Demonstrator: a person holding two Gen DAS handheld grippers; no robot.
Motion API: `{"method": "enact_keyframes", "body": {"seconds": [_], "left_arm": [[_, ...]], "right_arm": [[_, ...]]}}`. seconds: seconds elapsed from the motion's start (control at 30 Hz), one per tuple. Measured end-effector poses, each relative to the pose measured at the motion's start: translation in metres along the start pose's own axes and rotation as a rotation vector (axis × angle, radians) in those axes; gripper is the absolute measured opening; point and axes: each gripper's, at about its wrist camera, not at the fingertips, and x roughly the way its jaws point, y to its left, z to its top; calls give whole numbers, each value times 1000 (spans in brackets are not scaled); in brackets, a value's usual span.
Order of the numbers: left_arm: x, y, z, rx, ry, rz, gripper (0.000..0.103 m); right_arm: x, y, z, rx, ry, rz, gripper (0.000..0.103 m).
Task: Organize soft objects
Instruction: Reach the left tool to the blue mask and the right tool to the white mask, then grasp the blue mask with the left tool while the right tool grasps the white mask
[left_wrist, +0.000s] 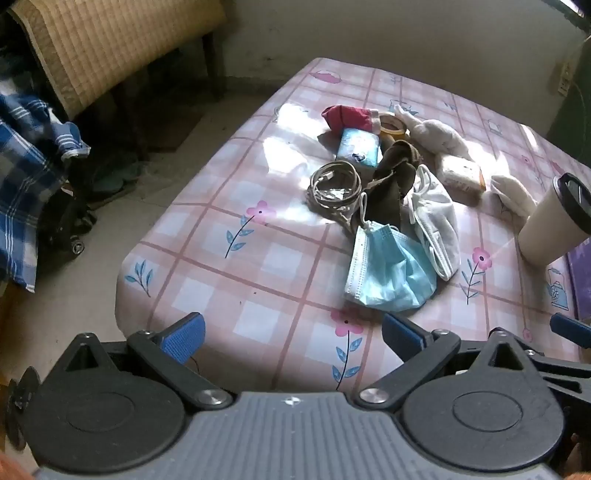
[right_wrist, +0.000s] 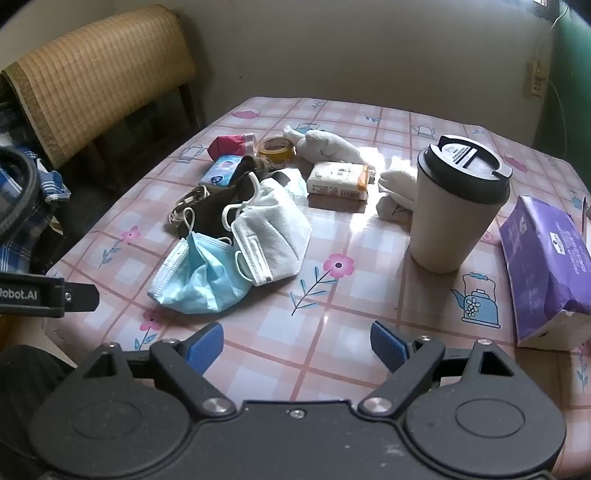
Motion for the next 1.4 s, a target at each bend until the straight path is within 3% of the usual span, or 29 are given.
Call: {"method": "enact_keyframes", "body": {"seconds": [0.37,0.53,1.07,1.13,1.2,1.23,1.33,1.4], "left_arm": [[26,-12,2,56,-5,-19,103],[38,-17,4,42,-35,-75,103],[95,-55,14,150,23,-139,102],[99,-62,14,168,11,-154,96],[99,-67,13,192,-20,-151,84],[98,-68,13,204,-33,-161,70],[94,-66,14,206,-55,-191,44],[90,-61,15,188,-59,-209,40]], "right_arm": [[3,-9,5,27,-26,-1,101],[4,-11,3,42,-24,0,101],[21,-20,7,47,-9,-13,101],[23,-21,8,43,-12,-15,101],[25,-23,10,44,-12,-12,101],[26,-23,11,46,-11,-8,101],[29,-23,13,40,-16,12,101],[32,-20,17,29,-22,20,101]]}}
